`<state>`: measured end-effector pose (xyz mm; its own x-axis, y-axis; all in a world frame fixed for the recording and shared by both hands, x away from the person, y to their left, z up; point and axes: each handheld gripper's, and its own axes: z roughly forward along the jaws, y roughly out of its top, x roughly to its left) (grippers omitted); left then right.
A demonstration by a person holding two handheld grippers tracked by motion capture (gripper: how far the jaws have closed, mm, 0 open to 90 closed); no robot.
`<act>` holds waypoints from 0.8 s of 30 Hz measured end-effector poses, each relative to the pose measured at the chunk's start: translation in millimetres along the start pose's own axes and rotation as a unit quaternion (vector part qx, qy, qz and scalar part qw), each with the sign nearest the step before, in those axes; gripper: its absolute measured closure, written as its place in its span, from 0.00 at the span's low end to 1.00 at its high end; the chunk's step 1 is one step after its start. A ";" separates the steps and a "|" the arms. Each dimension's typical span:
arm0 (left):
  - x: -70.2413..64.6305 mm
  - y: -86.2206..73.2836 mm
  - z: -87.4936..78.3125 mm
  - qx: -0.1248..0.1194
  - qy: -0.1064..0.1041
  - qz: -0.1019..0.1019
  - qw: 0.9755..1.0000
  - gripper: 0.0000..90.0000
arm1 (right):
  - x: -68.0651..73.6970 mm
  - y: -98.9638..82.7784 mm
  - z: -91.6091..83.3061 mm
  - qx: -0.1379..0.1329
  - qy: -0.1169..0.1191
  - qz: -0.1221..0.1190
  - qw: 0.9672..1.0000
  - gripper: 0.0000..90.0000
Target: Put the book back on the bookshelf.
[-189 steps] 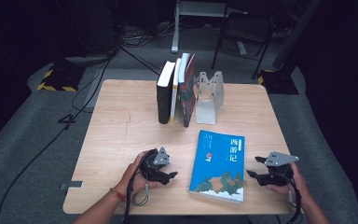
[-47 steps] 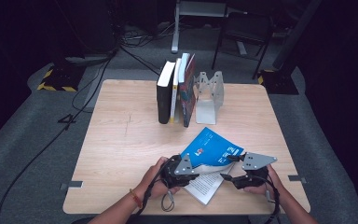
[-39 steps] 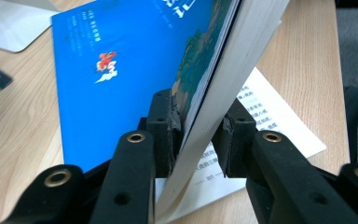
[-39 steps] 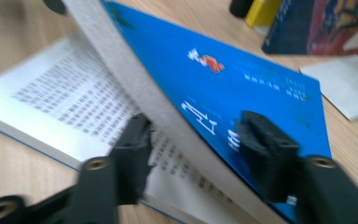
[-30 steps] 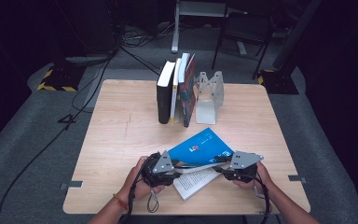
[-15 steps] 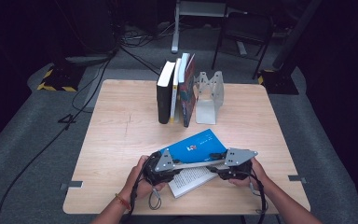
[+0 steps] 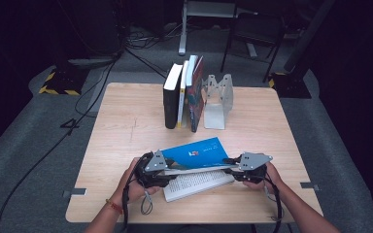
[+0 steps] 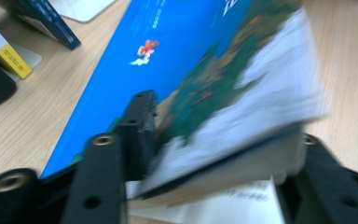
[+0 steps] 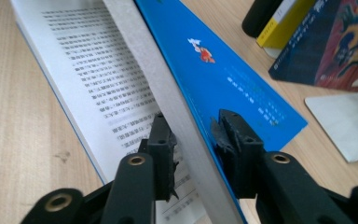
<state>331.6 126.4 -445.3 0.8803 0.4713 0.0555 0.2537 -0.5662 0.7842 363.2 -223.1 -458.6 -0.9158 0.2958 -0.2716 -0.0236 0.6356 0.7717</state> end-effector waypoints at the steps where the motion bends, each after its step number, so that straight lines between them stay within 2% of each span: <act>1: -5.3 3.1 -3.5 -0.003 0.006 0.002 1.000 0.52 | 1.7 2.5 -0.8 -0.001 -0.001 -0.004 1.000 0.77; 4: -10.8 5.6 -5.2 -0.003 0.007 0.003 1.000 0.47 | 4.9 6.9 -1.7 -0.001 -0.002 -0.007 1.000 0.78; 5: -14.5 6.8 -5.0 0.006 0.012 0.012 1.000 0.47 | 6.7 9.0 -2.0 0.002 -0.002 -0.011 1.000 0.79; 6: -17.5 6.7 -4.7 0.011 0.017 0.020 1.000 0.50 | 9.0 11.3 -2.5 0.003 0.000 -0.016 1.000 0.79; 7: -18.4 6.3 -4.4 0.024 0.025 0.030 0.999 0.62 | 11.0 13.1 -2.7 0.003 0.005 -0.019 1.000 0.79; 8: -17.8 4.6 -4.6 0.031 0.021 0.037 0.999 0.70 | 13.5 15.1 -2.2 0.007 0.008 -0.025 1.000 0.79; 10: -14.9 2.0 -5.9 0.027 0.015 0.033 0.999 0.73 | 15.8 16.7 -1.5 0.008 0.010 -0.028 1.000 0.79; 11: -10.2 -1.5 -7.5 0.027 0.001 0.030 0.999 0.73 | 16.5 17.5 -1.2 0.003 0.013 -0.028 1.000 0.78; 12: -7.3 -4.0 -7.6 0.028 -0.006 0.028 0.999 0.74 | 14.3 18.0 -1.0 -0.010 0.036 -0.010 0.999 0.75; 13: -7.3 -4.0 -7.6 0.028 -0.006 0.028 0.999 0.74 | 14.3 18.0 -1.0 -0.010 0.036 -0.010 0.999 0.75; 14: -2.9 -8.8 -7.3 0.026 -0.016 0.019 0.999 0.74 | 10.1 17.0 0.6 -0.019 0.059 0.005 0.998 0.61; 15: -0.6 -10.7 -7.6 0.026 -0.017 0.020 0.999 0.74 | 8.6 16.0 2.7 -0.010 0.055 0.000 0.998 0.57; 16: 1.1 -12.1 -8.1 0.026 -0.018 0.017 0.999 0.74 | 6.1 13.5 6.4 0.008 0.050 -0.008 0.999 0.57; 17: 3.4 -13.3 -8.8 0.024 -0.019 0.013 0.999 0.74 | 3.2 10.1 9.6 0.013 0.050 -0.002 0.999 0.59; 18: 5.5 -14.5 -9.3 0.023 -0.020 0.011 0.999 0.73 | 0.8 7.0 12.0 0.008 0.061 0.010 0.998 0.63; 19: 7.3 -15.4 -9.5 0.021 -0.022 0.006 1.000 0.73 | 0.7 5.4 12.9 0.002 0.060 0.009 0.998 0.69; 20: 7.3 -15.4 -9.5 0.021 -0.022 0.006 1.000 0.73 | 0.7 5.4 12.9 0.002 0.060 0.009 0.998 0.69; 22: 8.9 -15.1 -12.0 0.017 -0.020 0.001 1.000 0.72 | 3.0 7.7 10.1 -0.017 0.049 -0.007 0.999 0.76; 23: 8.7 -13.4 -13.6 0.018 -0.013 -0.004 1.000 0.69 | 4.2 9.3 8.8 -0.020 0.042 -0.013 0.999 0.77; 24: 8.4 -12.0 -14.4 0.018 -0.011 -0.012 1.000 0.62 | 5.2 10.8 7.4 -0.021 0.038 -0.015 0.999 0.78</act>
<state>330.1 146.9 -445.3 0.8823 0.4702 0.0233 0.2885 -0.5790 0.7626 361.2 -209.4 -455.9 -0.9420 0.2210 -0.2525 -0.0671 0.6132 0.7871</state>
